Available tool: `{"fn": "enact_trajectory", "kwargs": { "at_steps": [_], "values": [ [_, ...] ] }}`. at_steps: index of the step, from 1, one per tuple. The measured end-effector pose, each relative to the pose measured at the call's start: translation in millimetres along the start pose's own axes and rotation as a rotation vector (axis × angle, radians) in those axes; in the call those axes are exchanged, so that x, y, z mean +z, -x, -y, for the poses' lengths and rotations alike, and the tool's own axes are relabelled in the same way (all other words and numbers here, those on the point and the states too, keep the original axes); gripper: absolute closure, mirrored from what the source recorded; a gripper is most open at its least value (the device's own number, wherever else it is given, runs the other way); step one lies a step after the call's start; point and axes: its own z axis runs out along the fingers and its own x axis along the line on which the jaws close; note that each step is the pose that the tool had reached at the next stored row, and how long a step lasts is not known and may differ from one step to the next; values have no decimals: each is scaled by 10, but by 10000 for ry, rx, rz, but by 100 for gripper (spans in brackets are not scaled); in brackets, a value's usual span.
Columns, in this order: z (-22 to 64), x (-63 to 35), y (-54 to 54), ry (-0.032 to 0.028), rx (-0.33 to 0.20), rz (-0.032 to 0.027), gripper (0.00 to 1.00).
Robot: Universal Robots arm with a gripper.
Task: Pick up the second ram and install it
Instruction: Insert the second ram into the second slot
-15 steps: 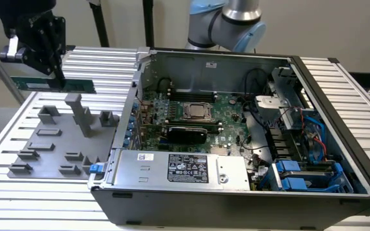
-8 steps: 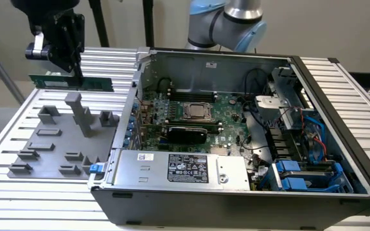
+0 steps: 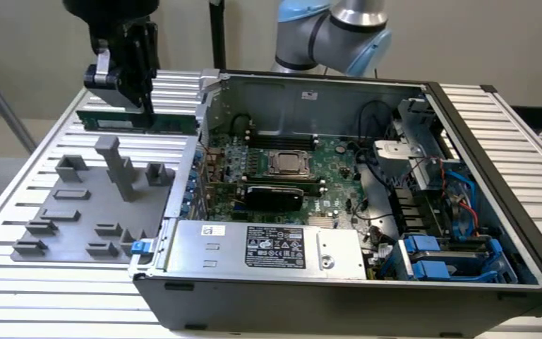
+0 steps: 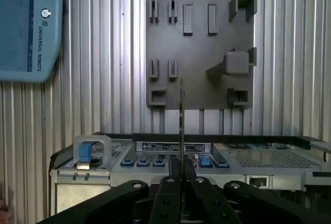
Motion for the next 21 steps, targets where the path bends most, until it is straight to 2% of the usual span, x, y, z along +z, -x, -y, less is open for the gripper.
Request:
{"fn": "enact_trajectory", "kwargs": {
  "at_steps": [12, 21],
  "values": [
    [545, -3, 26, 1, -1, 0, 100],
    [954, 32, 91, 0, 0, 0, 100]
  ]
}}
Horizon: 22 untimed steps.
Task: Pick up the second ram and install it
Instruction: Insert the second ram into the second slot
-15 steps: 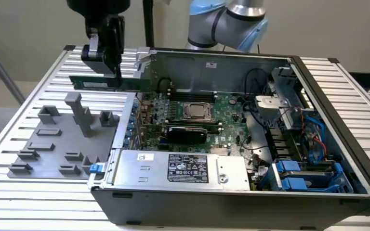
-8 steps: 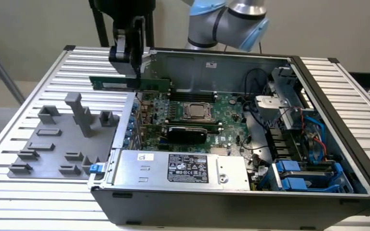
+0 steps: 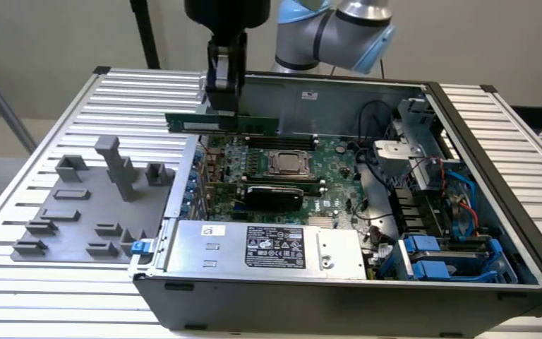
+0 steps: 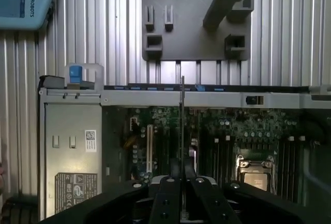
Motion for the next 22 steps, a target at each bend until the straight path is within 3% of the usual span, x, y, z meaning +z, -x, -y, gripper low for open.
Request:
{"fn": "enact_trajectory", "kwargs": {
  "at_steps": [7, 13, 16, 22],
  "values": [
    [319, 85, 123, 0, 0, 1, 100],
    [532, 186, 282, 0, 0, 0, 100],
    [606, 238, 368, 0, -1, 1, 100],
    [675, 343, 553, 0, -2, 18, 100]
  ]
}}
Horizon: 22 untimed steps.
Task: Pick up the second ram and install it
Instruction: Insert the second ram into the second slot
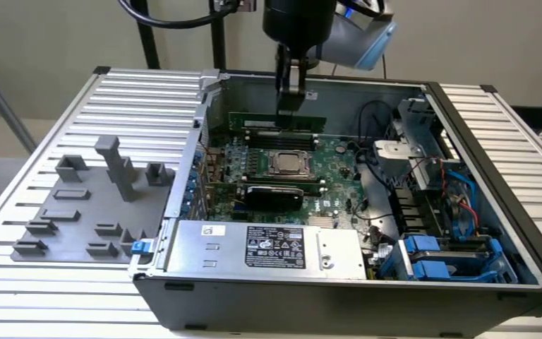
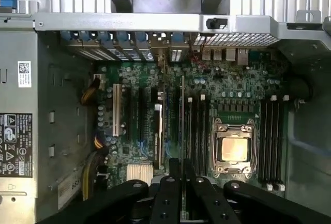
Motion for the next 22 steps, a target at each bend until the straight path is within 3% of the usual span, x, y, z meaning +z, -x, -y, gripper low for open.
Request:
{"fn": "enact_trajectory", "kwargs": {
  "at_steps": [10, 22],
  "values": [
    [52, 179, 354, 0, 1, 25, 100],
    [223, 391, 425, 10, 169, 32, 100]
  ]
}}
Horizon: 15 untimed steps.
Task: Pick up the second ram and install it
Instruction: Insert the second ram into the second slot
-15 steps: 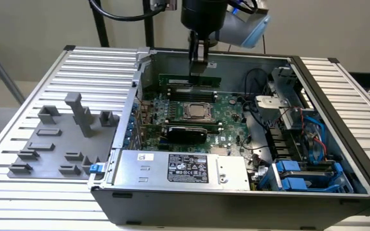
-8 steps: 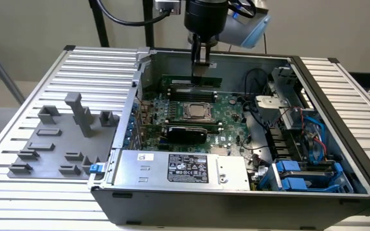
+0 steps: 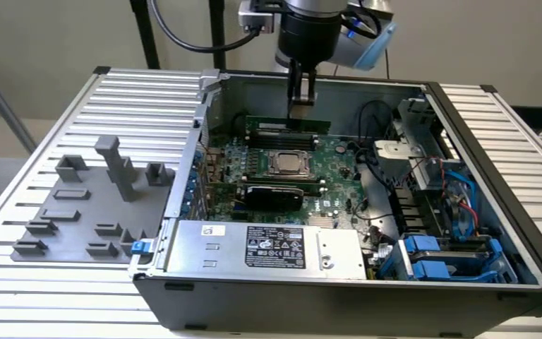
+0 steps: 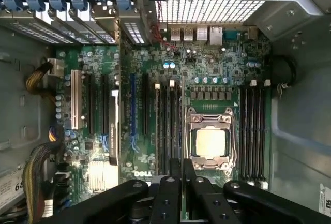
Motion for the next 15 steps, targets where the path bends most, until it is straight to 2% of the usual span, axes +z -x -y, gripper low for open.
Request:
{"fn": "enact_trajectory", "kwargs": {
  "at_steps": [5, 15],
  "values": [
    [9, 80, 15, 0, 17, -5, 100],
    [9, 80, 15, 0, 18, -13, 100]
  ]
}}
